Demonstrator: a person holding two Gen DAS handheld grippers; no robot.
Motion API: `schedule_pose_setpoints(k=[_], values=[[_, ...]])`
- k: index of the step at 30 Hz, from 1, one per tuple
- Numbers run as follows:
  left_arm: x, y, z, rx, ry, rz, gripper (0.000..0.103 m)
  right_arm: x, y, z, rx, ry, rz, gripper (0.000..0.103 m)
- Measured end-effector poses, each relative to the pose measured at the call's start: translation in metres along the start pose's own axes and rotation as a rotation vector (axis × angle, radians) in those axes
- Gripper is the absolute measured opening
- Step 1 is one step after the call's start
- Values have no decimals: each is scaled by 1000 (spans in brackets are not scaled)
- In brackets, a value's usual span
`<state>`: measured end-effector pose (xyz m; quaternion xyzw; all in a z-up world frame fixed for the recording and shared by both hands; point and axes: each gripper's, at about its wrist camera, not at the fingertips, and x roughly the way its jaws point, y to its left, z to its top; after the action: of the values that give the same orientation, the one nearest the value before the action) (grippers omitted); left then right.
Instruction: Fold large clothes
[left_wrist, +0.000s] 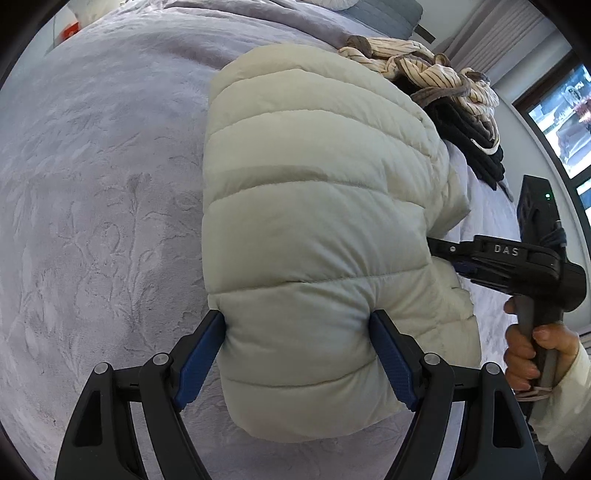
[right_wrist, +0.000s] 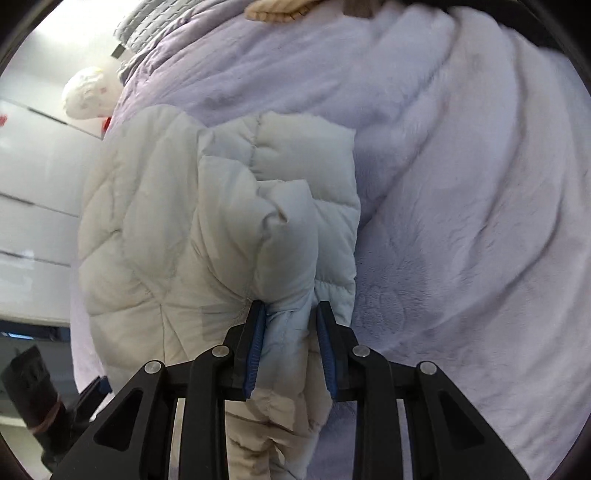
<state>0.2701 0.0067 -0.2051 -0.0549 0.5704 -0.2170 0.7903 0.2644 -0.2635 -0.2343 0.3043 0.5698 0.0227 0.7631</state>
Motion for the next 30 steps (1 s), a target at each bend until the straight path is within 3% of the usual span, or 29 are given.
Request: schedule_pose_setpoints(k=[6, 23, 30], values=[[-1, 1, 2, -13, 7, 4, 80, 2, -6, 4, 10, 8, 11, 31], [-45, -3, 12, -29, -9, 38, 80, -59, 9, 4, 15, -19, 56, 31], [-76, -12, 5, -25, 11, 84, 80, -85, 32, -18, -24, 8, 25, 34]])
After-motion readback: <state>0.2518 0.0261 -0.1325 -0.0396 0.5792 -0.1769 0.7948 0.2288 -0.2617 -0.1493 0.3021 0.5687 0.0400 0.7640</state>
